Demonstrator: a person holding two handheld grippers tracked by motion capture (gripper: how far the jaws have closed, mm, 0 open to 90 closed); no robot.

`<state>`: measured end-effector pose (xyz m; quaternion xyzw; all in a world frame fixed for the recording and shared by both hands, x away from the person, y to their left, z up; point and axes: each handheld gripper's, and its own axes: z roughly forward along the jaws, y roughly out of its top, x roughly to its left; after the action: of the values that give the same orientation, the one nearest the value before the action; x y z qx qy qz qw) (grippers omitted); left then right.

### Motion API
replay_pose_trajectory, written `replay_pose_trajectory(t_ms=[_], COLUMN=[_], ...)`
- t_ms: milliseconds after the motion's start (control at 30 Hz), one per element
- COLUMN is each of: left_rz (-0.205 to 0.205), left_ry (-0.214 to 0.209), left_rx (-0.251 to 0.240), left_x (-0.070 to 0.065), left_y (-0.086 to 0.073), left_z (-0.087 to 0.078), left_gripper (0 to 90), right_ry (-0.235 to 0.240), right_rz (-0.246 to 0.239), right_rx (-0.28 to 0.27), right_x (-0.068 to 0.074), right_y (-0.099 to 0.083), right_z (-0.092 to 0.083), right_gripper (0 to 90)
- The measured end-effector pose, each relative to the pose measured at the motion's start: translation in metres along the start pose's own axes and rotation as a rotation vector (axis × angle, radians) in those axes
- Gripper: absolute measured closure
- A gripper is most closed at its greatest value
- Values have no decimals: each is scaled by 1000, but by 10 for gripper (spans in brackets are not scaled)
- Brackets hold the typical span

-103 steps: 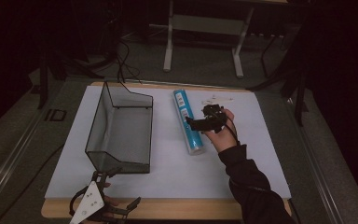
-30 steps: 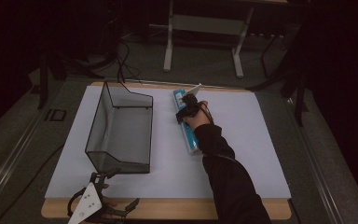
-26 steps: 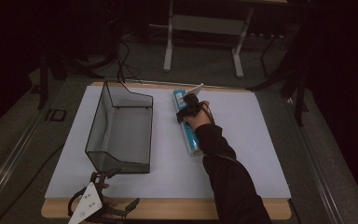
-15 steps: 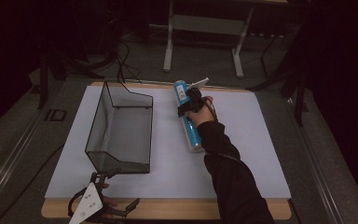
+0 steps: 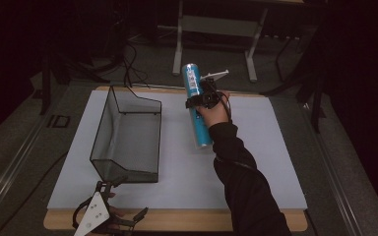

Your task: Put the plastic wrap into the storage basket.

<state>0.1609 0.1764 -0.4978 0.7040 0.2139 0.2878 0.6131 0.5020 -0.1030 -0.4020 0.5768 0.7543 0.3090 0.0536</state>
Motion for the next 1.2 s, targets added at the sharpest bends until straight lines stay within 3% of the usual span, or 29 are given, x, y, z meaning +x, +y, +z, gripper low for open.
replay_pose_trajectory(t_ms=[267, 433, 633, 800, 833, 967, 1133, 1200], left_rz=[1, 0, 3, 12, 11, 14, 29, 28], left_ry=[4, 5, 8, 18, 24, 26, 37, 38], left_rx=[5, -1, 0, 1, -1, 0, -2, 2], left_x=[0, 0, 1, 2, 2, 2, 1, 1], left_y=[0, 0, 0, 0, 0, 0, 1, 1], left_z=[0, 0, -1, -1, -2, -2, -3, -2], left_gripper=[7, 7, 7, 7, 7, 7, 7, 7], right_ry=[62, 132, 182, 218, 245, 287, 256, 277], right_rz=[-13, -8, -4, 7, 18, 45, 16, 33], right_rx=[-90, -153, -238, -274, -296, -317, -333, -330], right_x=[25, 51, 84, 104, 114, 127, 139, 139], right_y=[7, 13, 16, 16, 13, 6, -6, -12], right_z=[-18, -28, -31, -27, -24, -14, 4, 13], right_gripper=[317, 317, 318, 318, 318, 317, 318, 318])
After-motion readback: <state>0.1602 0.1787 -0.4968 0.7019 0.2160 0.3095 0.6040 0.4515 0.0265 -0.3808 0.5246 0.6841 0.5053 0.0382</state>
